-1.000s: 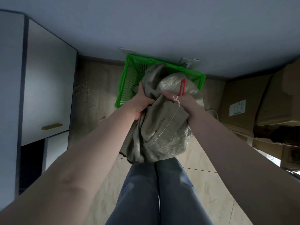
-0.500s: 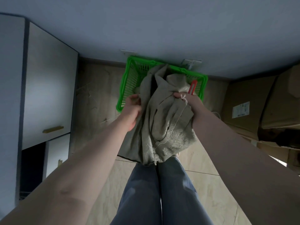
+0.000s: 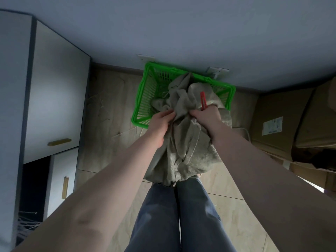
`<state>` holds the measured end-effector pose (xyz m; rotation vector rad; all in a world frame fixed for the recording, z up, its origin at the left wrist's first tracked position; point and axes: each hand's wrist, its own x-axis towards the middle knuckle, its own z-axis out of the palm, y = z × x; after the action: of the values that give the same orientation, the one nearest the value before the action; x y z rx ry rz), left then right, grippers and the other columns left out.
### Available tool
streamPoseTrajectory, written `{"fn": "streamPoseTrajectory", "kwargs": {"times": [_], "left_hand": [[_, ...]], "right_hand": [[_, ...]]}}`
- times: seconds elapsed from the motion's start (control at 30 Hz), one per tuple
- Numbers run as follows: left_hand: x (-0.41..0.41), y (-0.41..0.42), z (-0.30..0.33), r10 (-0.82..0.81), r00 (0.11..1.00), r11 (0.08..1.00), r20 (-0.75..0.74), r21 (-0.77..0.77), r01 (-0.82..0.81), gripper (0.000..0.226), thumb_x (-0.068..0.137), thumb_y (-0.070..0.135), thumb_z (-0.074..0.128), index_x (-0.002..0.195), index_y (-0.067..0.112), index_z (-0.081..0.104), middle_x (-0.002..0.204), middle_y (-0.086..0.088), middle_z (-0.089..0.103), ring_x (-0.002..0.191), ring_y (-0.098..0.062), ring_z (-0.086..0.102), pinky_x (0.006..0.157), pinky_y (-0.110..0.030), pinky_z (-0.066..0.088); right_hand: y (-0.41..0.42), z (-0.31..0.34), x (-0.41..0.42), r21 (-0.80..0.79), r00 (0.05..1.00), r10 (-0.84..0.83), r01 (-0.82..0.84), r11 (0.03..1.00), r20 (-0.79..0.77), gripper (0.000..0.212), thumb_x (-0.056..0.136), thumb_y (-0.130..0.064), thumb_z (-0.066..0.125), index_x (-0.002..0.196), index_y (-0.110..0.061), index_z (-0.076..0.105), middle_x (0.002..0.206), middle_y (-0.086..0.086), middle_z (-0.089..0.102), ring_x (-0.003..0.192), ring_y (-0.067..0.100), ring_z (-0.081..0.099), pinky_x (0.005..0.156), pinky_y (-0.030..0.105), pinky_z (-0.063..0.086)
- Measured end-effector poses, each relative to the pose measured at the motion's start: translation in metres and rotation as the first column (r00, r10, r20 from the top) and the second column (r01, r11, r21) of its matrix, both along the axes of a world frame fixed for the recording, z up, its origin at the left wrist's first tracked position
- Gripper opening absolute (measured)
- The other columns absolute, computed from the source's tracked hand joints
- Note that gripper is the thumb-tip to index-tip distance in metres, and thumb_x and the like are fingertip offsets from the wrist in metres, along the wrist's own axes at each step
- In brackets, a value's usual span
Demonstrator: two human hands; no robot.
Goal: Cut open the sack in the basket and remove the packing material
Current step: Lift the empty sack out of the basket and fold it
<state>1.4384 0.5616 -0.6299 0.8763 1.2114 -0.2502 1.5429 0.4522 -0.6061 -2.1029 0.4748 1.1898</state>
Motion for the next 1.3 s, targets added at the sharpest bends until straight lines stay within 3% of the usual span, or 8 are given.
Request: {"fn": "streamPoseTrajectory", "kwargs": {"times": [0.23,0.5,0.8,0.87,0.93,1.03,1.17,1.3], "left_hand": [[0.006,-0.021,0.021,0.159,0.981,0.985,0.107,-0.086,-0.151,0.041,0.088,-0.017,0.039,0.117,-0.001,0.064,0.09,-0.012,0.072,0.078,-0.02,0.071,0.069,-0.026,0.06],[0.023,-0.046,0.019,0.134,0.986,0.989,0.103,-0.082,-0.126,0.07,0.088,-0.018,0.041,0.145,0.018,0.024,0.096,-0.006,0.064,0.097,-0.025,0.061,0.093,-0.043,0.05],[-0.011,-0.026,0.008,-0.22,0.963,0.976,0.157,0.041,0.216,0.078,0.078,-0.021,0.043,0.144,0.019,0.031,0.129,-0.008,0.061,0.102,-0.008,0.061,0.078,-0.022,0.051],[-0.028,-0.014,-0.008,-0.537,0.839,0.817,-0.088,0.196,0.543,0.088,0.077,-0.004,0.064,0.147,0.029,0.022,0.142,-0.011,0.046,0.112,-0.013,0.054,0.087,-0.029,0.05],[-0.047,-0.005,-0.022,-0.751,0.541,0.523,-0.378,0.158,0.837,0.1,0.074,0.026,0.078,0.15,0.034,0.013,0.153,-0.013,0.029,0.137,-0.033,0.034,0.107,-0.05,0.038],[-0.063,-0.001,-0.032,-0.843,0.227,0.187,-0.489,0.129,0.974,0.061,0.09,0.044,0.06,0.14,0.017,0.04,0.14,-0.016,0.047,0.13,-0.035,0.041,0.102,-0.045,0.041],[-0.07,0.021,-0.016,-0.815,0.346,0.198,-0.466,0.337,0.92,0.033,0.103,0.034,0.037,0.102,0.007,0.057,0.084,-0.007,0.059,0.08,-0.027,0.058,0.066,-0.031,0.037],[-0.067,0.042,0.031,-0.815,0.507,0.397,-0.281,0.365,0.842,0.035,0.102,0.034,0.039,0.116,0.009,0.061,0.108,-0.002,0.062,0.101,-0.016,0.056,0.078,-0.024,0.037]], "right_hand": [[0.009,0.009,0.012,-0.254,0.855,0.515,-0.485,0.836,0.06,0.087,0.069,-0.079,0.059,0.114,-0.004,0.06,0.099,0.011,0.061,0.105,0.033,0.062,0.076,0.033,0.044],[0.008,0.007,0.018,-0.351,0.862,0.502,-0.45,0.821,0.071,0.052,0.086,-0.045,0.064,0.121,-0.008,0.059,0.103,0.01,0.061,0.106,0.029,0.062,0.072,0.03,0.041],[-0.013,-0.002,0.014,-0.3,0.899,0.414,-0.359,0.884,0.144,0.044,0.089,-0.032,0.062,0.121,-0.001,0.055,0.101,0.013,0.057,0.083,0.028,0.052,0.07,0.031,0.041],[-0.022,-0.003,0.016,-0.285,0.922,0.35,-0.294,0.912,0.167,0.045,0.089,-0.031,0.062,0.122,-0.001,0.055,0.106,0.016,0.059,0.09,0.031,0.056,0.072,0.031,0.041],[-0.027,-0.004,0.018,-0.271,0.935,0.308,-0.254,0.928,0.178,0.046,0.089,-0.03,0.062,0.124,0.0,0.055,0.116,0.019,0.061,0.103,0.035,0.06,0.074,0.031,0.043],[-0.028,-0.005,0.019,-0.255,0.942,0.283,-0.233,0.938,0.181,0.048,0.089,-0.028,0.062,0.129,-0.002,0.052,0.121,0.019,0.06,0.109,0.036,0.059,0.075,0.031,0.042],[-0.034,-0.005,0.021,-0.296,0.918,0.343,-0.278,0.914,0.198,0.047,0.089,-0.032,0.064,0.125,-0.003,0.054,0.118,0.018,0.062,0.108,0.037,0.06,0.077,0.033,0.045],[-0.044,-0.002,0.039,-0.421,0.817,0.575,-0.506,0.753,0.046,0.073,0.085,-0.052,0.065,0.126,0.007,0.049,0.125,0.025,0.057,0.117,0.039,0.056,0.09,0.04,0.047]]}}
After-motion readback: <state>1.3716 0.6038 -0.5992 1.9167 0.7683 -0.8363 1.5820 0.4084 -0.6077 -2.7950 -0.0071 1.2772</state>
